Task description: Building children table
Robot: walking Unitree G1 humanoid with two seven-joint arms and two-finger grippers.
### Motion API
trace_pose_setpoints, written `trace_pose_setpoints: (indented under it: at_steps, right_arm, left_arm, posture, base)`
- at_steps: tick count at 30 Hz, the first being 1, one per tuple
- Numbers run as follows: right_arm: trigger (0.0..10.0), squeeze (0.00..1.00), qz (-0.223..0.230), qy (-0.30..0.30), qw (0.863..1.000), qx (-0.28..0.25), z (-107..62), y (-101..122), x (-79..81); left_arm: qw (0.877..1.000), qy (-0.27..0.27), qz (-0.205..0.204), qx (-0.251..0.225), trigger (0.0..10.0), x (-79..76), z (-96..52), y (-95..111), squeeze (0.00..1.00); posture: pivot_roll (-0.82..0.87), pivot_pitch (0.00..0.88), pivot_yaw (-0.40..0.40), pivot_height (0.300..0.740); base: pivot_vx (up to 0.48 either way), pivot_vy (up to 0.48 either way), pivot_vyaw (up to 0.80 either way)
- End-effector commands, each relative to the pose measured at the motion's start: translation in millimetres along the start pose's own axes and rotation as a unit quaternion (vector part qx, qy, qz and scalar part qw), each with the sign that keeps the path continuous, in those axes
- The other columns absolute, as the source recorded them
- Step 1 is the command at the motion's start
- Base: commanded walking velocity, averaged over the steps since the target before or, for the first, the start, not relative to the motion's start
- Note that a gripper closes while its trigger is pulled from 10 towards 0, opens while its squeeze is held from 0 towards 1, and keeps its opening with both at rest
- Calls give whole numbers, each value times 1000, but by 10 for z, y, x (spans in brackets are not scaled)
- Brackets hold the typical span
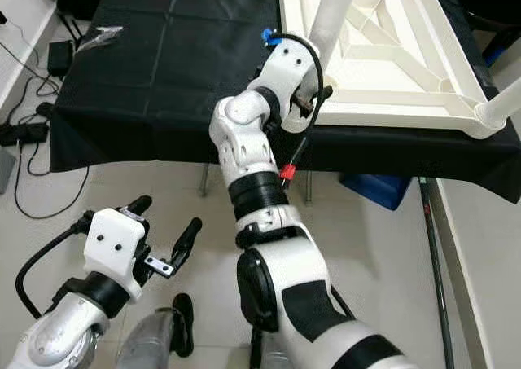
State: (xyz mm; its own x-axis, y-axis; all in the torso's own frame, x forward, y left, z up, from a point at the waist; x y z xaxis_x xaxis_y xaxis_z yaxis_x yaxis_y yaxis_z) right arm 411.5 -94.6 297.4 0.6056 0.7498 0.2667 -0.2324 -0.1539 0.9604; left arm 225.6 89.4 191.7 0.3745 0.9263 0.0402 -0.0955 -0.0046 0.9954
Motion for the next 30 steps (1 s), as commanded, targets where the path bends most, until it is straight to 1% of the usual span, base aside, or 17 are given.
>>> trace_pose_setpoints:
  at_steps: [1,3,5,6,11,12,16,17,18,20,22,23,24,26,28,29,30]
  right_arm:
    - [10000,0,-4,14,1000,-14,-72,27,17]
    - [10000,0,-6,26,999,-34,-131,99,4]
    - [10000,0,-6,26,999,-34,-131,99,4]
    - [10000,0,-11,29,999,-42,-153,110,-47]
    - [10000,0,-11,35,998,-47,-163,98,-107]
    - [10000,0,-20,48,997,-61,-183,59,-169]
    - [10000,0,-26,52,996,-65,-195,34,-199]
    - [10000,0,-32,58,996,-68,-208,0,-248]
    - [10000,0,-32,58,996,-68,-208,0,-248]
    - [10000,0,-37,93,992,-75,-258,-41,-307]
    - [10000,0,-37,93,992,-75,-258,-41,-307]
    - [10000,0,-42,110,990,-82,-279,-56,-327]
    - [10000,0,-42,110,990,-82,-279,-56,-327]
    - [10000,0,-58,150,984,-83,-321,-135,-459]
    - [10000,0,-58,150,984,-83,-321,-135,-459]
    - [10000,0,-62,166,981,-76,-342,-170,-506]
    - [10000,0,-62,166,981,-76,-342,-170,-506]
  left_arm:
    - [1000,1,-5,14,10000,-4,-16,-71,0]
    - [1000,1,-6,14,10000,-1,-9,-74,0]
    - [1000,1,-6,14,10000,-1,-9,-74,0]
    - [1000,-1,-7,14,10000,-7,-2,-75,0]
    - [1000,-1,-7,14,10000,-8,4,-76,0]
    - [1000,0,-5,15,10000,2,6,-88,0]
    - [1000,1,-4,16,10000,5,6,-92,0]
    - [1000,1,-4,15,10000,7,9,-94,0]
    - [1000,1,-4,15,10000,7,9,-94,0]
    - [1000,1,-5,13,10000,13,17,-89,0]
    - [1000,1,-5,13,10000,13,17,-89,0]
    - [1000,1,-4,13,10000,16,26,-91,0]
    - [1000,1,-4,13,10000,16,26,-91,0]
    - [1000,-1,-4,10,10000,14,51,-93,0]
    - [1000,-1,-4,10,10000,14,51,-93,0]
    - [1000,-1,-4,9,10000,15,60,-98,0]
    - [1000,-1,-4,9,10000,15,60,-98,0]
  posture:
    - [189,337,-52,740]
    - [188,336,-54,740]
    - [188,336,-54,740]
    - [186,335,-51,740]
    - [188,334,-50,740]
    - [184,333,-45,740]
    - [184,333,-45,740]
    - [188,331,-47,740]
    - [188,331,-47,740]
    - [183,326,-45,740]
    - [183,326,-45,740]
    - [178,319,-46,740]
    - [178,319,-46,740]
    - [177,300,-44,740]
    - [177,300,-44,740]
    - [176,298,-45,740]
    - [176,298,-45,740]
  base:
    - [0,0,0]
    - [0,0,0]
    - [0,0,0]
    - [0,0,0]
    - [0,0,0]
    - [0,0,0]
    - [0,0,0]
    - [0,0,0]
    - [0,0,0]
    - [0,0,0]
    - [0,0,0]
    - [0,0,0]
    - [0,0,0]
    - [0,0,0]
    - [0,0,0]
    - [0,0,0]
    - [0,0,0]
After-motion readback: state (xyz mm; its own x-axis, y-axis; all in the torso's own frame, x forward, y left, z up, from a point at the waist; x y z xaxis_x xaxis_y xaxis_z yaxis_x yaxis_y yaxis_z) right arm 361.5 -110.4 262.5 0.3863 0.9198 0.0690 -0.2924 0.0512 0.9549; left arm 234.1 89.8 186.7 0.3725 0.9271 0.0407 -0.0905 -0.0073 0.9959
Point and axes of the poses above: a point about 5 cm out from each wrist's last joint towards the gripper, its own z axis pointing out of the wrist towards the gripper, its own y axis along the axis of the wrist's last joint, x = y × z, the point moved 4 cm from there along z, pointing out of the wrist towards the gripper, and after that the axes turned 7 degrees about -z, right-handed, at the moved point
